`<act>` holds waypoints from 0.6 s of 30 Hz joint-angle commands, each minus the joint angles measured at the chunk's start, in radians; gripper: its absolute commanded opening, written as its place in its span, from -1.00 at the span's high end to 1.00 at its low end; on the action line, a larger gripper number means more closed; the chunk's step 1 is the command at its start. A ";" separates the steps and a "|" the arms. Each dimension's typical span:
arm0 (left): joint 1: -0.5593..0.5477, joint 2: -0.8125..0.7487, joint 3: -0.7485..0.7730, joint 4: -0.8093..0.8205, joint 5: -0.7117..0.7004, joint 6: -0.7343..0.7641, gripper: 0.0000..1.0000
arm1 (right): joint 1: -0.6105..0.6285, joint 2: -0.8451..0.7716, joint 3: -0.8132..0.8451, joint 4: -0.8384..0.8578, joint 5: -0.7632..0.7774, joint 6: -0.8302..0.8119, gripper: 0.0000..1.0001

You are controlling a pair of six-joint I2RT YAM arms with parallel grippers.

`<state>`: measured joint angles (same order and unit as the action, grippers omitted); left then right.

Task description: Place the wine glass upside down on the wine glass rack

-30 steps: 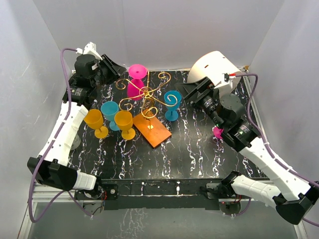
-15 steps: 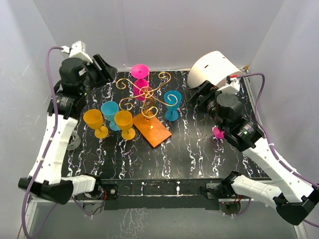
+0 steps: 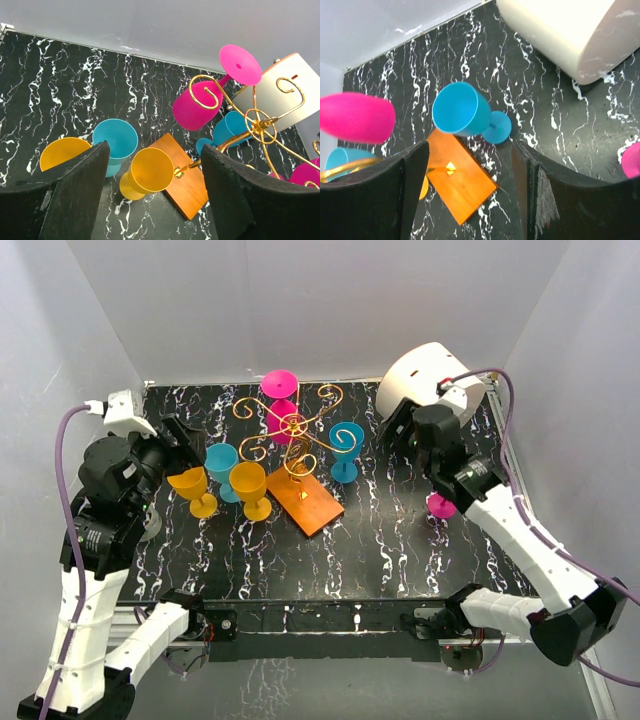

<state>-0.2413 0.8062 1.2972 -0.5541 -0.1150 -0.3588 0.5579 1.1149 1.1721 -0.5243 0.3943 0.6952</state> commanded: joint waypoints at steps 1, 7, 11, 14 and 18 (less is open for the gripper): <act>0.006 -0.029 -0.009 0.041 0.039 0.081 -0.46 | -0.113 0.070 0.133 0.052 -0.130 -0.044 -0.29; 0.006 -0.070 -0.034 0.093 0.084 0.124 -0.50 | -0.133 0.245 0.211 0.019 -0.277 -0.119 -0.31; 0.005 -0.066 -0.040 0.110 0.115 0.136 -0.52 | -0.134 0.319 0.236 -0.009 -0.264 -0.154 -0.26; 0.006 -0.063 -0.040 0.132 0.145 0.138 -0.52 | -0.134 0.367 0.256 -0.026 -0.272 -0.194 -0.13; 0.006 -0.055 -0.021 0.158 0.187 0.146 -0.54 | -0.134 0.438 0.291 -0.058 -0.294 -0.231 0.00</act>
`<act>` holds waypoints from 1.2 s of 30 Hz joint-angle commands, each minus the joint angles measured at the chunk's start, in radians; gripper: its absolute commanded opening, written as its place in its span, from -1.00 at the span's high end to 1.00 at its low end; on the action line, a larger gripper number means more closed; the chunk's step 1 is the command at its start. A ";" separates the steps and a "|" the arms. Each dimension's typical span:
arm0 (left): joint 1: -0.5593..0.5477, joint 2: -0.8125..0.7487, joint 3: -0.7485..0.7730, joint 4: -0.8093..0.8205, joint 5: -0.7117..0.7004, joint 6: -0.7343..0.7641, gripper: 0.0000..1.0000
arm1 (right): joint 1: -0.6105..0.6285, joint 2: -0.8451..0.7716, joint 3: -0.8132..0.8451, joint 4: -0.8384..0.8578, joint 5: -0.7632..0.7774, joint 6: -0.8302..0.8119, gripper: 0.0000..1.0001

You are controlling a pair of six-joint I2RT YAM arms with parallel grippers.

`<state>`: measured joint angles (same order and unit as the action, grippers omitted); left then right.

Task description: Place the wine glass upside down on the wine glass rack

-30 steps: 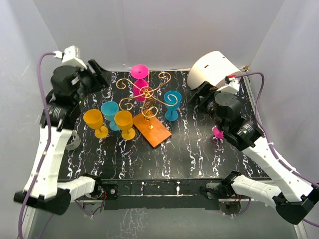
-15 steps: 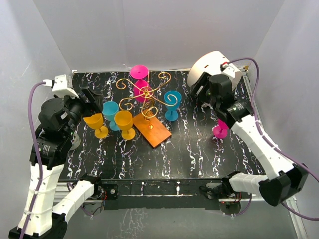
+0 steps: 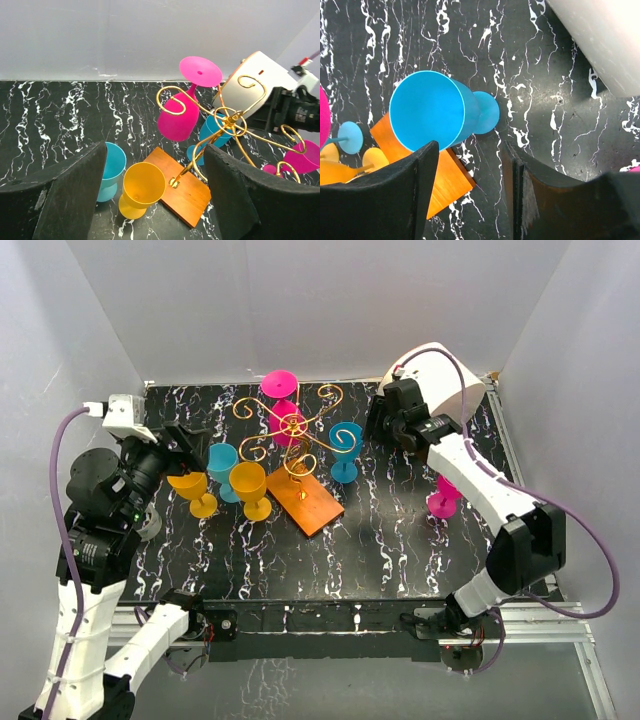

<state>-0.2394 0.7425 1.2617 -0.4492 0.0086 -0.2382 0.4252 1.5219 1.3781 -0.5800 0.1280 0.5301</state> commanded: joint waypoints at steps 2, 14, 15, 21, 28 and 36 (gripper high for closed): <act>0.003 0.021 0.049 0.046 0.060 0.040 -0.55 | -0.001 0.060 0.104 -0.009 -0.040 -0.079 0.01; 0.004 0.056 0.125 0.026 0.055 0.072 -0.59 | -0.001 0.195 0.163 -0.043 -0.018 -0.114 0.16; 0.003 0.058 0.133 0.021 0.057 0.073 -0.60 | 0.000 0.200 0.166 -0.047 -0.017 -0.120 0.18; 0.004 0.067 0.163 0.015 0.065 0.087 -0.63 | 0.006 0.202 0.182 -0.061 0.007 -0.139 0.49; 0.005 0.070 0.177 0.009 0.086 0.105 -0.68 | 0.012 0.165 0.167 -0.076 0.048 -0.141 1.00; 0.004 0.078 0.183 0.024 0.135 0.101 -0.92 | 0.012 0.021 0.086 -0.066 0.121 -0.125 1.00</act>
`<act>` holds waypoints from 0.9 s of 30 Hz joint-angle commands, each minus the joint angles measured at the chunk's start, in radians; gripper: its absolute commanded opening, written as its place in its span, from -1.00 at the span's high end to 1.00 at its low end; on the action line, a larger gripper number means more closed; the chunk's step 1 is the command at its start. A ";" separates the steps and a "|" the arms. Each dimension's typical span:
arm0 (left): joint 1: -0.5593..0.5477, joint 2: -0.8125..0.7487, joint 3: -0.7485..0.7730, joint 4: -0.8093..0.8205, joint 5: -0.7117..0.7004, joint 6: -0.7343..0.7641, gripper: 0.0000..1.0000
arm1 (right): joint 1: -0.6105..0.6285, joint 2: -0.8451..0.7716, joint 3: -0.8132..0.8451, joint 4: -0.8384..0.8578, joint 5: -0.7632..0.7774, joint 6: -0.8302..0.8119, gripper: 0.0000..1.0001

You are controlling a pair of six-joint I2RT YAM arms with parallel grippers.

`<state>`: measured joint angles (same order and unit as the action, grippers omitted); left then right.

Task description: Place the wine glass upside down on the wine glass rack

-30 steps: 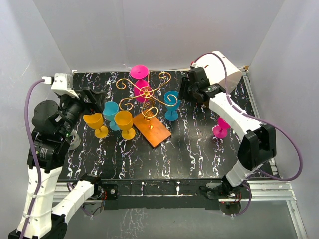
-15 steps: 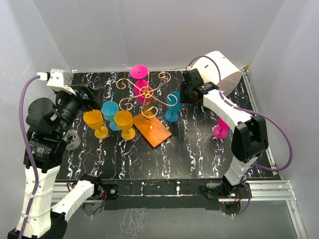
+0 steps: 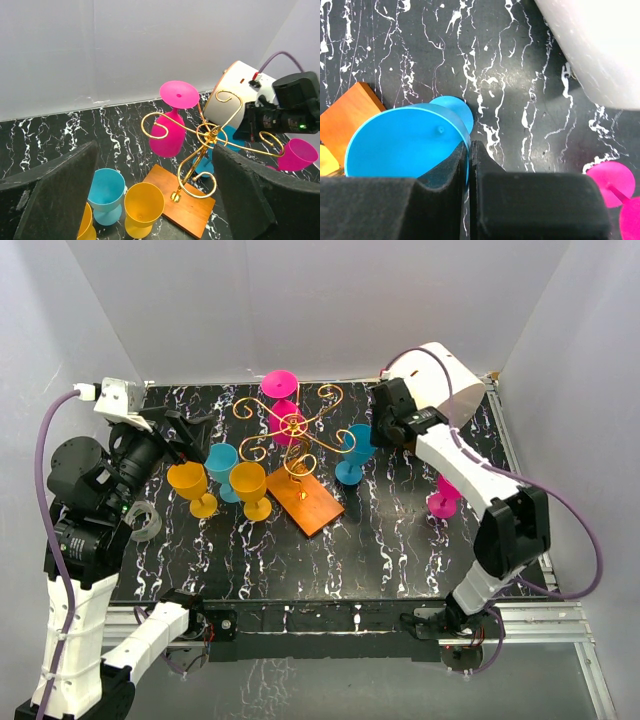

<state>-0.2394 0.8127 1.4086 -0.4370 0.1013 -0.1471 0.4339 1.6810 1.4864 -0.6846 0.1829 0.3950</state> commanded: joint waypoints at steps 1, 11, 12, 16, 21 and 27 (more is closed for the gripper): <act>0.004 0.011 0.036 0.015 0.041 0.006 -0.97 | 0.004 -0.170 -0.037 0.048 0.077 0.013 1.00; 0.004 0.026 0.038 0.143 0.242 -0.117 -0.97 | 0.003 -0.543 -0.228 0.169 0.186 0.072 1.00; 0.004 0.026 0.030 0.172 0.273 -0.139 -0.97 | 0.002 -0.580 -0.244 0.193 0.173 0.064 1.00; 0.005 0.060 0.031 0.252 0.373 -0.244 -0.95 | 0.003 -0.697 -0.289 0.272 0.143 0.053 1.00; 0.003 0.105 -0.024 0.454 0.448 -0.501 -0.83 | 0.003 -0.808 -0.318 0.358 0.149 0.055 1.00; 0.004 0.165 -0.093 0.655 0.435 -0.798 -0.72 | 0.003 -0.915 -0.374 0.497 0.149 0.112 1.00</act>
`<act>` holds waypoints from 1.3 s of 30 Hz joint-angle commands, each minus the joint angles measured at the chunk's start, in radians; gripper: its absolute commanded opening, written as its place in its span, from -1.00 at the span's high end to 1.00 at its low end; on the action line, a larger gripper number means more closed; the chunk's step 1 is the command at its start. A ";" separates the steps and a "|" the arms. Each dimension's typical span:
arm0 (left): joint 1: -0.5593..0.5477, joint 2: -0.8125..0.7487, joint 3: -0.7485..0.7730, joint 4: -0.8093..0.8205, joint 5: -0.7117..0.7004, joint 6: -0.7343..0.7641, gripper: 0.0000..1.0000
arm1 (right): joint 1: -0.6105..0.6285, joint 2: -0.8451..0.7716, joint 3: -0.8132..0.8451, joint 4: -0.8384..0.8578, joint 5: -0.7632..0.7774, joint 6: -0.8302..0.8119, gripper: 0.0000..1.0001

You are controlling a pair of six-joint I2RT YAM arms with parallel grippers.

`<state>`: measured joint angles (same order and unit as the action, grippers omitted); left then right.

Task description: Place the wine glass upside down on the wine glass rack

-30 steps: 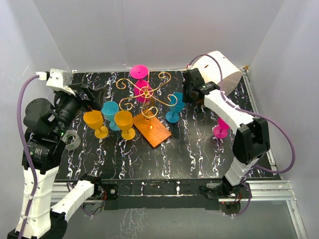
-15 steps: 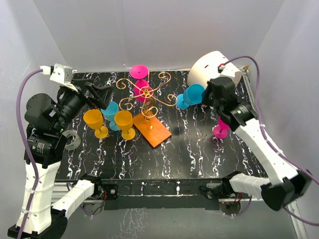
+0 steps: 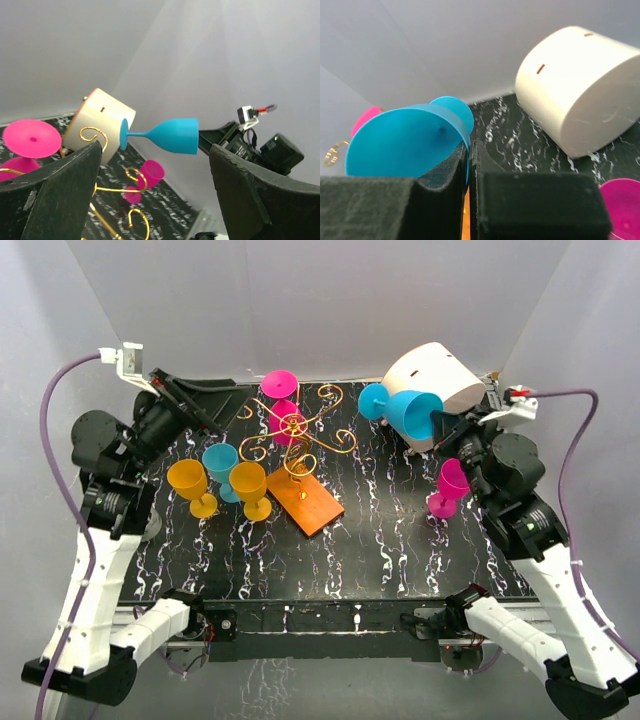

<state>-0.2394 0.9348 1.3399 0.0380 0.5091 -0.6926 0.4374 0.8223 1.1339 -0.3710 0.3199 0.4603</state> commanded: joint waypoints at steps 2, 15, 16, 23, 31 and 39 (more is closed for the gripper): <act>0.001 0.065 -0.040 0.228 0.025 -0.317 -0.66 | -0.001 -0.077 -0.032 0.220 0.010 0.071 1.00; -0.307 0.255 0.025 0.234 -0.171 -0.380 -0.45 | 0.000 -0.072 -0.028 0.392 -0.063 0.153 1.00; -0.320 0.266 0.029 0.249 -0.181 -0.389 -0.45 | 0.000 -0.070 -0.022 0.395 -0.066 0.153 1.00; -0.423 0.341 0.057 0.304 -0.332 -0.468 -0.44 | 0.000 -0.062 -0.012 0.456 -0.072 0.157 1.00; -0.517 0.422 0.111 0.377 -0.473 -0.569 -0.44 | -0.001 -0.028 -0.002 0.524 -0.086 0.172 1.00; -0.552 0.490 0.154 0.441 -0.569 -0.582 -0.34 | -0.002 -0.006 -0.024 0.571 -0.153 0.222 1.00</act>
<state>-0.7799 1.4155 1.4467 0.3977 0.0227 -1.2617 0.4374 0.8219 1.0870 0.0967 0.2138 0.6487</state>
